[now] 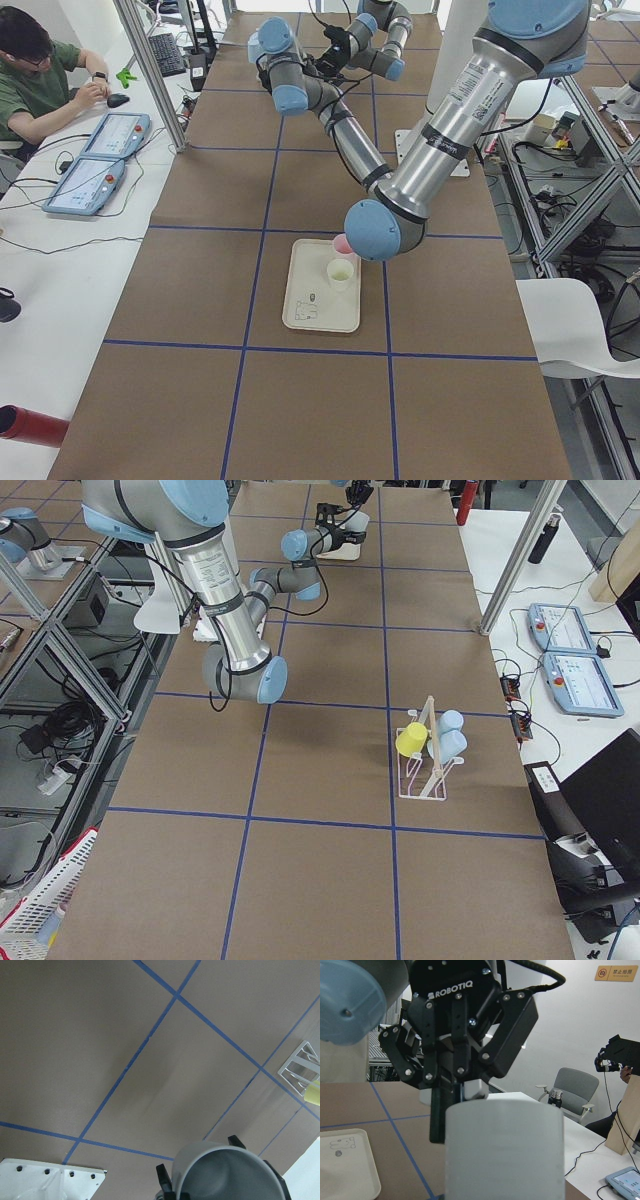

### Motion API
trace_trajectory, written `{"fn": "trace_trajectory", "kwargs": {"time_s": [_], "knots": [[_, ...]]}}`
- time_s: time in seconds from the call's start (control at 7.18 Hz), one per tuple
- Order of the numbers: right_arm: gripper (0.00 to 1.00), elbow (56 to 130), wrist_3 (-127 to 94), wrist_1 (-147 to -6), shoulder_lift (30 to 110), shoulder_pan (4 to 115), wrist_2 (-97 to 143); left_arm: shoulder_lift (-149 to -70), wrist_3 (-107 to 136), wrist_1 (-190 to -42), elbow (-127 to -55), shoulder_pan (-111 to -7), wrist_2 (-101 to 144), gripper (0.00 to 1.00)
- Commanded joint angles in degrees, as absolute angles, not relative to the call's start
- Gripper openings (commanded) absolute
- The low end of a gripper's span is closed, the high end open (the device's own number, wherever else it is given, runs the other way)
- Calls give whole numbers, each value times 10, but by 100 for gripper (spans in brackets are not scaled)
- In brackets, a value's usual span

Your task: Transfer IKEA cup to right arm and place on rack

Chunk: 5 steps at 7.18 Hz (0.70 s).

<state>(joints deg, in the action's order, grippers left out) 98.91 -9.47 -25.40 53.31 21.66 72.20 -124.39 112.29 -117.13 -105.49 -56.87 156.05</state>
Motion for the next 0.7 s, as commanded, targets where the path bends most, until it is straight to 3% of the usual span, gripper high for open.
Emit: {"fn": "trace_trajectory", "kwargs": {"time_s": [0.0, 0.28, 0.56], "knots": [[57, 989, -92, -256, 538, 214, 718, -1246, 1115, -1185, -1052, -570, 1561, 100], [54, 991, -91, -276, 542, 216, 720, -1244, 1094, -1184, -1049, -601, 1563, 100], [43, 1081, -94, -479, 537, 216, 721, -1237, 1065, -1181, -1048, -620, 1560, 100]]}}
